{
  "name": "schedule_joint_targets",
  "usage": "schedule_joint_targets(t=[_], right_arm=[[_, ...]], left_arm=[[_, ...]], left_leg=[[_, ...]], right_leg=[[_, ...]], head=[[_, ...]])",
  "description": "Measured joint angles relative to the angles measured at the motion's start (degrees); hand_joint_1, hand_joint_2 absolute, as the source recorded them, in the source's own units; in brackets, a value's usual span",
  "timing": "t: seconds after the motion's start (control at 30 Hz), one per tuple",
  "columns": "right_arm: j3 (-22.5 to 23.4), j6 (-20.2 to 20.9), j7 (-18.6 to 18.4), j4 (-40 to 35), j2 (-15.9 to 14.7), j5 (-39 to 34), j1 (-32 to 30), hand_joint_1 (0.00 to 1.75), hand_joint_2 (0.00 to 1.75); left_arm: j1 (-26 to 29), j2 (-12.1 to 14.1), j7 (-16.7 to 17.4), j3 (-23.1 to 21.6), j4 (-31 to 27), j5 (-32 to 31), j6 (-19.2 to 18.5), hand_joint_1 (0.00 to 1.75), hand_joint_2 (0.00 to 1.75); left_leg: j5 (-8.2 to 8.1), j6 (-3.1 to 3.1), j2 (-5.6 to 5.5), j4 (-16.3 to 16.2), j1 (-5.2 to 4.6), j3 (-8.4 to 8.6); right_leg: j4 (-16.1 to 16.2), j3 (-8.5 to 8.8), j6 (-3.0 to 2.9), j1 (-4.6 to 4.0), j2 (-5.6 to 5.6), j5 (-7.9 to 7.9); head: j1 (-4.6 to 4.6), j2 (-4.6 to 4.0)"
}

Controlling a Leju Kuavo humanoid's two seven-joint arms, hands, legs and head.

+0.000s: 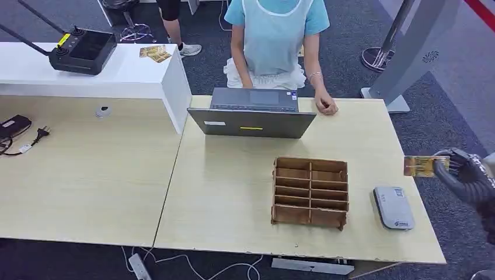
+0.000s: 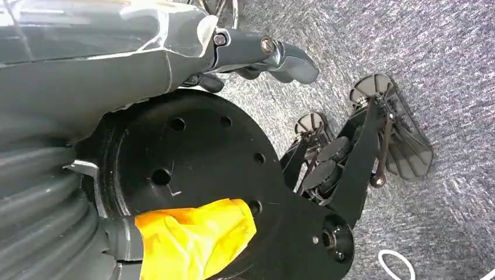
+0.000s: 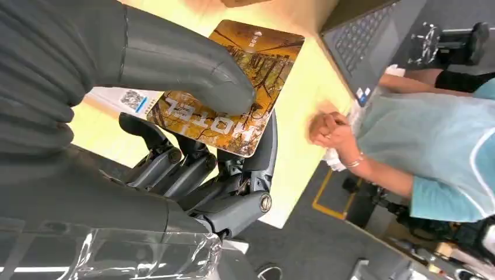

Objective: Pass the card to the sensor for recognition and then transmit it.

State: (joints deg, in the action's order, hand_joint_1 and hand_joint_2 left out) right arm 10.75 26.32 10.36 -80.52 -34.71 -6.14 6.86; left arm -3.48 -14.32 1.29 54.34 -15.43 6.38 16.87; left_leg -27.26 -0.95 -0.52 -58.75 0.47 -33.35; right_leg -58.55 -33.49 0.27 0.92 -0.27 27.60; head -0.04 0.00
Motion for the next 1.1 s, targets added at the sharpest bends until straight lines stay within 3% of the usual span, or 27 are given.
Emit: schedule_joint_targets(t=[0.23,0.77,1.1], right_arm=[[-0.37,-5.66,-1.27,4.09,3.02,3.78,1.28,1.75,1.75],[-0.37,-6.10,-1.25,9.42,6.69,4.96,1.99,1.75,1.75],[-0.37,-5.73,-1.33,10.45,7.02,6.45,1.96,1.75,1.75]], left_arm=[[-0.10,0.00,0.35,0.00,0.00,-0.77,0.31,0.00,1.75],[-0.13,0.04,0.68,0.00,0.00,-0.88,0.31,0.00,1.75],[-0.13,0.04,0.72,0.07,0.00,-0.90,0.28,0.00,1.75]], left_leg=[[0.00,0.00,0.00,0.01,0.00,0.00],[0.00,0.00,0.00,0.01,0.00,-0.01],[0.00,0.00,0.00,0.01,0.00,0.00]], right_leg=[[-0.01,0.00,0.00,0.00,-0.01,0.00],[0.00,0.00,0.00,0.00,-0.02,0.00],[0.00,0.00,0.00,0.00,-0.02,0.00]], head=[[0.00,0.00],[0.00,0.00],[0.00,0.00]])
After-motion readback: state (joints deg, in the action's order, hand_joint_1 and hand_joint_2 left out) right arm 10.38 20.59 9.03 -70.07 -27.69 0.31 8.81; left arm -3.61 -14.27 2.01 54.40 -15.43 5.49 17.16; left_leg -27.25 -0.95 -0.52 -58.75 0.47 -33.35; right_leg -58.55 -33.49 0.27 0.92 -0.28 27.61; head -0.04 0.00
